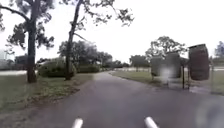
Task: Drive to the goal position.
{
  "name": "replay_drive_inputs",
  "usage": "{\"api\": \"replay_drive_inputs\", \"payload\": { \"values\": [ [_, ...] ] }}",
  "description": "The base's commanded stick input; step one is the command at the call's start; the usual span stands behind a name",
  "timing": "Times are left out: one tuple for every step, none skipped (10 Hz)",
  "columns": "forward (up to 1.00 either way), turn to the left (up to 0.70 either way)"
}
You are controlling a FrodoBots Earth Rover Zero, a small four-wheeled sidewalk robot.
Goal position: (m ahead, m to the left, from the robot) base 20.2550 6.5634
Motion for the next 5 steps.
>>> {"api": "replay_drive_inputs", "payload": {
  "values": [
    [0.85,0.05],
    [0.85,0.00],
    [0.85,0.00],
    [0.85,0.00],
    [0.85,0.00]
  ]
}}
